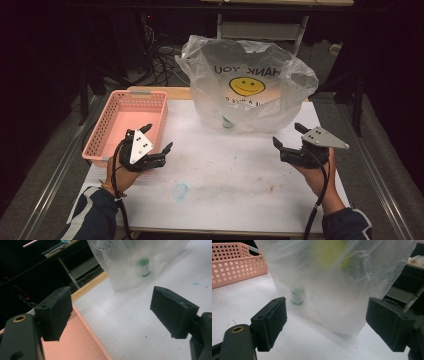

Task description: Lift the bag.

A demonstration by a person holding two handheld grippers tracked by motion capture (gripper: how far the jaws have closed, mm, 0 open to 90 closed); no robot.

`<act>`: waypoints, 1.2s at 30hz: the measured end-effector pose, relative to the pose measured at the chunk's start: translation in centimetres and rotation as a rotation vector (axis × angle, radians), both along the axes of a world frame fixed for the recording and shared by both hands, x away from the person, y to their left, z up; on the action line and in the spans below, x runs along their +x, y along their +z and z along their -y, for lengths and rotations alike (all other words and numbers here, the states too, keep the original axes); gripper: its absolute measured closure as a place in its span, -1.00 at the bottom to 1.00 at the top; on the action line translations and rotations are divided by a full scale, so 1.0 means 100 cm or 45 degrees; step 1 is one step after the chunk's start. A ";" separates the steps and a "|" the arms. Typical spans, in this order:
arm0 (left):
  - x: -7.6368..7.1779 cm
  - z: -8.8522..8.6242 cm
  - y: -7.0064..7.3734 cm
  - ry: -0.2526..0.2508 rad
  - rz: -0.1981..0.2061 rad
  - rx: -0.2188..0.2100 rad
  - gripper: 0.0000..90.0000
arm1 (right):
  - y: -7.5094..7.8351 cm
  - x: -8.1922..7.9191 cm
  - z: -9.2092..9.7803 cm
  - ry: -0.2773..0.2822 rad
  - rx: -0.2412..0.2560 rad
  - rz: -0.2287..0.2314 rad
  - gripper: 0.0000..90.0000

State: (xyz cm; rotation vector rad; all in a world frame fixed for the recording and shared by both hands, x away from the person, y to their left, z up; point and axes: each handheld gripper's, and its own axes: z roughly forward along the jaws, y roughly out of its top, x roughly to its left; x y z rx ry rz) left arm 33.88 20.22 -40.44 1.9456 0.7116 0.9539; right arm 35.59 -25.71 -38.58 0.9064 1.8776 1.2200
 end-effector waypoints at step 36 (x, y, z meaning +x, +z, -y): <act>-0.037 -0.020 -0.032 -0.024 -0.018 0.060 -0.61 | -0.034 -0.039 -0.005 0.108 -0.097 0.021 -0.59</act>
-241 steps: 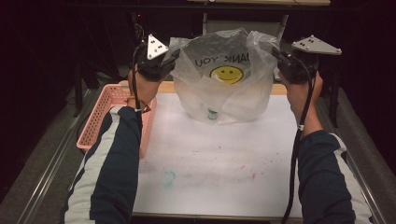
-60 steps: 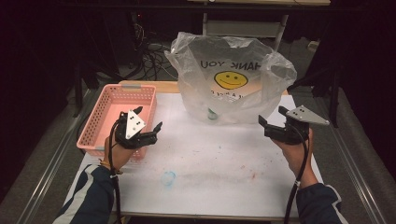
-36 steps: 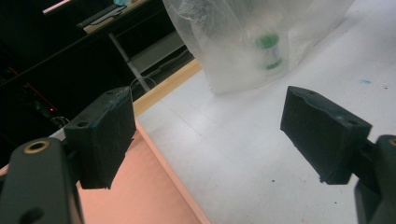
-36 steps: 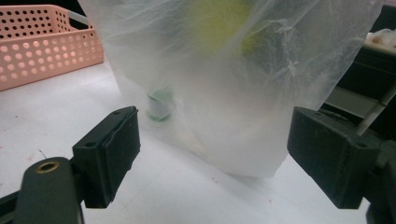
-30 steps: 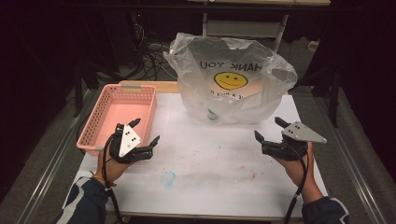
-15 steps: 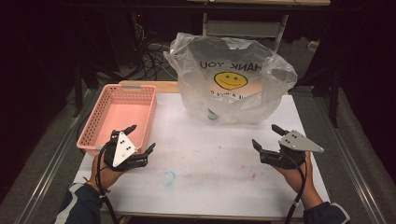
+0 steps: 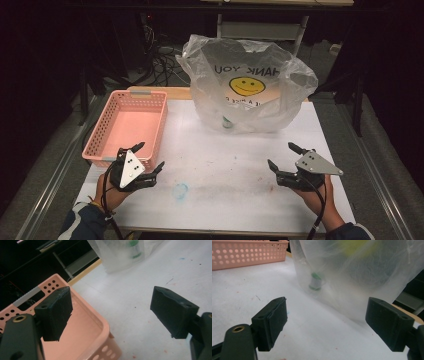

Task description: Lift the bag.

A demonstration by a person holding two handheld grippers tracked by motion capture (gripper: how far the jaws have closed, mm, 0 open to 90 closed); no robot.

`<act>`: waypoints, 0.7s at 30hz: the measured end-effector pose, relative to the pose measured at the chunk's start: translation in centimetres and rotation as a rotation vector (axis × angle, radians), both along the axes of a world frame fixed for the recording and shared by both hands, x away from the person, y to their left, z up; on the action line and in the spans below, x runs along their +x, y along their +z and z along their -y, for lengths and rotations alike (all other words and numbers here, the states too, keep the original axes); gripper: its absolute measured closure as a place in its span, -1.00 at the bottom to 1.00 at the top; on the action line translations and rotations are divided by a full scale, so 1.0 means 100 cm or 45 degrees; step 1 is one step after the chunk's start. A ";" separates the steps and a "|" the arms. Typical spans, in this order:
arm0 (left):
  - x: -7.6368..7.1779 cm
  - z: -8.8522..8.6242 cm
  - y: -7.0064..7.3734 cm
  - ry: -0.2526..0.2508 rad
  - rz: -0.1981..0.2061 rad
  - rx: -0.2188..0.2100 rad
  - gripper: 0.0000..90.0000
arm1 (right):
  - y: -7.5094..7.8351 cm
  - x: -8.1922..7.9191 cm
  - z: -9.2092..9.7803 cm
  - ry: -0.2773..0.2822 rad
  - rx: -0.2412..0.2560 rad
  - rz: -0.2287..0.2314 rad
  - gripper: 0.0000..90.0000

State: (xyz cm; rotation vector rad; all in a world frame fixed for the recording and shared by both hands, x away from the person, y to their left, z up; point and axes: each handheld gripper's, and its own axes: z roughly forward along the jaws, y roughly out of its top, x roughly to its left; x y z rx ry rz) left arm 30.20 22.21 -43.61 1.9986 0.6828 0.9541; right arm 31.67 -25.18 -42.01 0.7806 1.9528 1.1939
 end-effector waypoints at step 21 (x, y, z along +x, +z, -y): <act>-0.024 -0.009 -0.022 -0.008 -0.113 0.042 -0.61 | -0.031 -0.026 0.007 0.045 -0.045 -0.095 -0.64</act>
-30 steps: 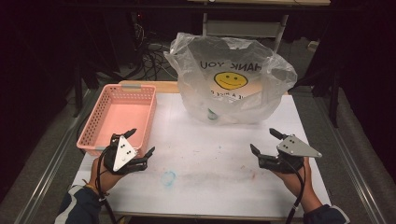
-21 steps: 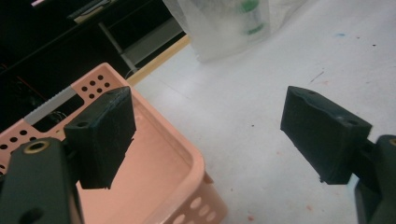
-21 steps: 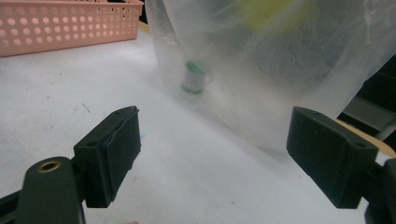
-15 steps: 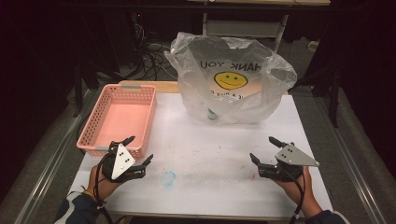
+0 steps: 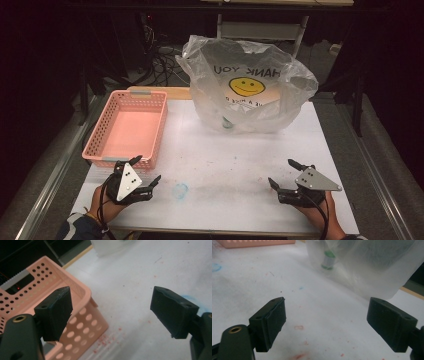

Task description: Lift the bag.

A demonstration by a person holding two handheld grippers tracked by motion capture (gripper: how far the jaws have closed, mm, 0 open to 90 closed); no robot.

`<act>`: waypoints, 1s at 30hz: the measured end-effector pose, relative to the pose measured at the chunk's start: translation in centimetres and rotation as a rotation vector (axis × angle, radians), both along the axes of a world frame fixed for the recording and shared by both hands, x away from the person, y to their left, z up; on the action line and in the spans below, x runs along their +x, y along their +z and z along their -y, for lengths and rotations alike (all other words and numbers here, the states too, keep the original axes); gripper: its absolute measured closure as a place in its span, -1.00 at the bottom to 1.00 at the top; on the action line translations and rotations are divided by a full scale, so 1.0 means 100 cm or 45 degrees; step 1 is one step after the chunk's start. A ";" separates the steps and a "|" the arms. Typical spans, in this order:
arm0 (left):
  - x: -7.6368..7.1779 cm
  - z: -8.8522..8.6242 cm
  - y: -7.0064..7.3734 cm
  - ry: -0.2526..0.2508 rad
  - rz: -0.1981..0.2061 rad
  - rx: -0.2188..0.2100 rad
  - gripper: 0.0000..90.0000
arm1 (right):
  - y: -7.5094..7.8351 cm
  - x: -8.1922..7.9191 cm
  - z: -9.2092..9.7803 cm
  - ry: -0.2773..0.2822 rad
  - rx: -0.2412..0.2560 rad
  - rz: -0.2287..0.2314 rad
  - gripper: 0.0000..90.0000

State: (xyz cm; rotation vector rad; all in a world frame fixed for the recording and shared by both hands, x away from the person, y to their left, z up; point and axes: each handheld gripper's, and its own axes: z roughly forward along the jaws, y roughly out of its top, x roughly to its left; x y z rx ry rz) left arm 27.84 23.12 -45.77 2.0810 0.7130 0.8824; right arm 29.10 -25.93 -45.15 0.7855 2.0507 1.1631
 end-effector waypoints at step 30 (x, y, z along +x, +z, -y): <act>-0.006 0.001 -0.006 -0.041 -0.067 0.050 -0.67 | -0.004 -0.006 -0.003 0.030 -0.030 -0.011 -0.63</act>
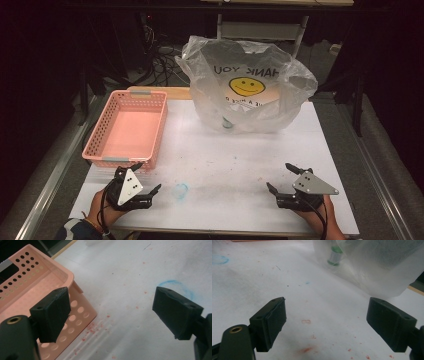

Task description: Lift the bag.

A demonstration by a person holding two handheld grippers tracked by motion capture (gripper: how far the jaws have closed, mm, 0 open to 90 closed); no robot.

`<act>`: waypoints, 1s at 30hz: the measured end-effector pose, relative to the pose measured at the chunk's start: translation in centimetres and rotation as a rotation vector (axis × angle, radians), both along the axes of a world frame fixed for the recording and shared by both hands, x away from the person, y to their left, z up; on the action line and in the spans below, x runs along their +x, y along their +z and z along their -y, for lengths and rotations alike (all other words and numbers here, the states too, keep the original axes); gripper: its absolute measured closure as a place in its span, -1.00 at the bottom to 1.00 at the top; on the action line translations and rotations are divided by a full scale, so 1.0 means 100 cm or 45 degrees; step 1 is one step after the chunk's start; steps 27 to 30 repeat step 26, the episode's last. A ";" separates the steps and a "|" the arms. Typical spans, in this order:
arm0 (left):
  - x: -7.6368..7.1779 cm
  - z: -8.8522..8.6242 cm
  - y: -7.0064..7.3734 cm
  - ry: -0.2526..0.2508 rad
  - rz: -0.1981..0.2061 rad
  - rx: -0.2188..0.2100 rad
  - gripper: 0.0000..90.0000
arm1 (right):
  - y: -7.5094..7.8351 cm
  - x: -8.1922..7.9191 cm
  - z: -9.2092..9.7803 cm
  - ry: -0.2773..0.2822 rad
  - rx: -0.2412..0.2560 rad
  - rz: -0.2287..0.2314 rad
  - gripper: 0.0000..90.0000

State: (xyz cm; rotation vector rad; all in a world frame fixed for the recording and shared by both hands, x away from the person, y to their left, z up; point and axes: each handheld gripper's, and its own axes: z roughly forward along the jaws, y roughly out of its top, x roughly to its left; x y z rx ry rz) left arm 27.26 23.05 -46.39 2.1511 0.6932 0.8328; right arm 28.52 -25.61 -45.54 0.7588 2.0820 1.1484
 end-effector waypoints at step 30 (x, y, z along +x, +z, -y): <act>0.007 0.005 0.001 -0.004 -0.006 -0.001 -0.67 | -0.002 0.002 0.007 -0.015 0.010 -0.038 -0.61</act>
